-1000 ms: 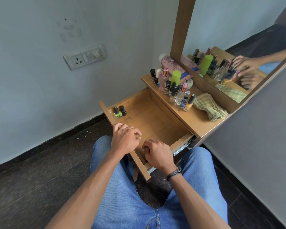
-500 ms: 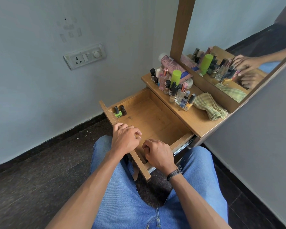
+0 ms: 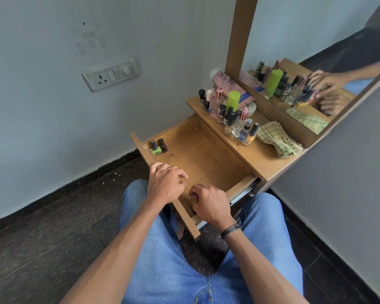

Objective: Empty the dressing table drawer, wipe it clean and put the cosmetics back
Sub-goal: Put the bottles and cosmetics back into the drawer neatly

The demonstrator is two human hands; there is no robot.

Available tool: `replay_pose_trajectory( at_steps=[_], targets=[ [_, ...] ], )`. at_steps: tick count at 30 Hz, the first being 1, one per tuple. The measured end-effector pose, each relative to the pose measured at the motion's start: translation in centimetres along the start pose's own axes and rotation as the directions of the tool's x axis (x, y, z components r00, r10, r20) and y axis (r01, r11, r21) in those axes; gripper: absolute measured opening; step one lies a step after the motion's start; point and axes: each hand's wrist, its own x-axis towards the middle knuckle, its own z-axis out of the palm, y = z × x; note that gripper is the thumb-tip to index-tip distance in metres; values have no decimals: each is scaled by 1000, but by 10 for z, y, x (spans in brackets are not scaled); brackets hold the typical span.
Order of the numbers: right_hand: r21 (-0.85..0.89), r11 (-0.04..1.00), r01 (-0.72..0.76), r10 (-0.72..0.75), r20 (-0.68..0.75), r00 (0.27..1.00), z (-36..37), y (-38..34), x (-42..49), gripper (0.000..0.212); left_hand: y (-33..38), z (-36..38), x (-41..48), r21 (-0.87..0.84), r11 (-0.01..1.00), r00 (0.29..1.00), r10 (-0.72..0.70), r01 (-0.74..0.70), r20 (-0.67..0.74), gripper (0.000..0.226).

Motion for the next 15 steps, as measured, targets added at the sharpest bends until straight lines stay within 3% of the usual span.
replay_pose_trajectory(
  at_steps=[15],
  targets=[
    [9,1000,3,-3,9,1000,0,1,0,34,0,3,0,-22,1000,999,-6,5,-35,9]
  ],
)
